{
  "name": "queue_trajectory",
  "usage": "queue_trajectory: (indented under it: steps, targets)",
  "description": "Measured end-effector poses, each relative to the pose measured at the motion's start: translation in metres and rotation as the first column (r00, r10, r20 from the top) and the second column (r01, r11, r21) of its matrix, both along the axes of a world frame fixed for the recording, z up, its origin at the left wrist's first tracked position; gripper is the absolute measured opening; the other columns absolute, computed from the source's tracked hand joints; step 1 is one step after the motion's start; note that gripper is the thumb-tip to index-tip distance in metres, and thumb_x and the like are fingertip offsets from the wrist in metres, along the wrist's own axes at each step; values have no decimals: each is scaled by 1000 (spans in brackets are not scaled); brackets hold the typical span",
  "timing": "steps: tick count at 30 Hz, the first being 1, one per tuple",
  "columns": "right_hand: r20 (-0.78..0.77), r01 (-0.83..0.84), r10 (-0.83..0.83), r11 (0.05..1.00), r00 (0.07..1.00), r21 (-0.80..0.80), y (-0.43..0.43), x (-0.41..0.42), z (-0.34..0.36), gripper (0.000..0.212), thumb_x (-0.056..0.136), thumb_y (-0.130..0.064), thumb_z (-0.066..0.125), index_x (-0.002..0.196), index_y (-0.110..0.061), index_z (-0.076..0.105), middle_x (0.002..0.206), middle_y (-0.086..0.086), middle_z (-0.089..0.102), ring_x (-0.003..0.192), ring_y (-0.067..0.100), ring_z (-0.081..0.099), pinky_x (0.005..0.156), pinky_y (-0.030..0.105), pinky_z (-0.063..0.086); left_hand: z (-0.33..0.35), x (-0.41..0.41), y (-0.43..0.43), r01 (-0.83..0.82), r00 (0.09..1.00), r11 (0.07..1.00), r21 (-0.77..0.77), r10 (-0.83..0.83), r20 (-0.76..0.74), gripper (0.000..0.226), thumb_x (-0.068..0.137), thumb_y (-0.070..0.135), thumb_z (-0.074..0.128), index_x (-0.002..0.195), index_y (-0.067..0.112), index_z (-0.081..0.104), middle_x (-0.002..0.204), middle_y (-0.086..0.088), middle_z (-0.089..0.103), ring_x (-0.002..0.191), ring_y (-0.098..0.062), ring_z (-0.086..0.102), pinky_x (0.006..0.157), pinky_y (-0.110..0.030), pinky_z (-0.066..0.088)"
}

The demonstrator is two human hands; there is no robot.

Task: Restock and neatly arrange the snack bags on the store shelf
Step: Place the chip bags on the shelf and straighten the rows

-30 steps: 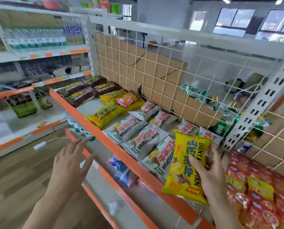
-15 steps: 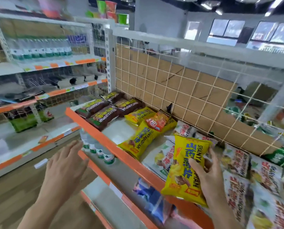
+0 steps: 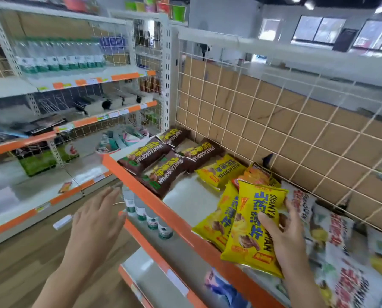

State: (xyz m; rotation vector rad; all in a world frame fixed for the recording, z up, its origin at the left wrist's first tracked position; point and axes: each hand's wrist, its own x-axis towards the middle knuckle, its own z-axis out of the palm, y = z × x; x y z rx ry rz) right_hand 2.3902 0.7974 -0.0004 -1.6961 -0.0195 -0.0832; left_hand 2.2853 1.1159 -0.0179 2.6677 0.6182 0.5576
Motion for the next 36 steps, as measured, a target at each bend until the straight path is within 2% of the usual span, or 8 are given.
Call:
queue_trajectory:
  steps: [4,9,14,16,22,26,32,36]
  targets:
    - [4,-18,18,999,1000,51,27,38,-3,115,36,-77,74,137,-38,33,138,-1,48,123,20,51,101,51,42,-1,39,27,-7,1000,1000,-10,7,20,51,83,21,67,131,17,50,130,-11,52,117,-37,48,95,-55,36]
    - [9,-52,51,995,999,90,58,78,-2,94,54,-48,78,137,-34,35,130,-2,54,116,18,55,102,48,42,3,78,45,2,998,1000,31,-4,56,48,84,36,51,128,14,53,127,-13,55,111,-40,53,89,-56,40]
    - [-53,-24,28,997,998,72,80,96,-8,103,52,-54,83,139,-39,30,132,2,52,119,22,53,101,51,42,-2,116,58,108,994,994,19,-108,15,57,84,49,42,133,20,49,129,-8,54,115,-33,52,91,-51,41]
    - [-70,-11,13,999,997,31,87,100,-9,99,57,-57,78,139,-39,27,136,2,48,123,23,49,103,50,40,-4,132,64,147,989,989,17,-147,-3,62,82,54,36,130,17,51,129,-8,54,115,-33,53,90,-50,42]
    - [-68,72,-87,976,994,-205,111,100,-10,89,76,-32,72,146,-31,16,138,-2,44,125,18,45,107,43,35,-2,188,83,343,939,938,42,-344,12,63,82,53,32,124,12,56,124,-12,57,108,-36,57,86,-50,46]
    - [-78,143,-175,941,981,-307,131,92,-9,87,80,-26,70,146,-31,13,132,-8,40,122,8,38,106,28,30,-4,217,96,473,880,879,65,-475,14,60,82,51,35,124,14,56,123,-10,58,106,-34,58,85,-49,47]
    - [-130,188,-277,864,952,-467,158,76,-13,87,83,-31,66,148,-31,8,148,-6,34,132,14,38,110,37,32,-13,239,105,597,800,799,65,-599,16,56,81,49,37,121,15,57,122,-9,59,103,-33,60,83,-48,48]
    - [-123,203,-330,790,936,-578,173,63,-11,84,88,-37,58,148,-29,0,155,-2,15,139,15,26,110,29,24,-15,244,103,664,747,747,41,-665,20,59,82,51,35,125,17,56,127,-6,56,109,-30,56,86,-47,45]
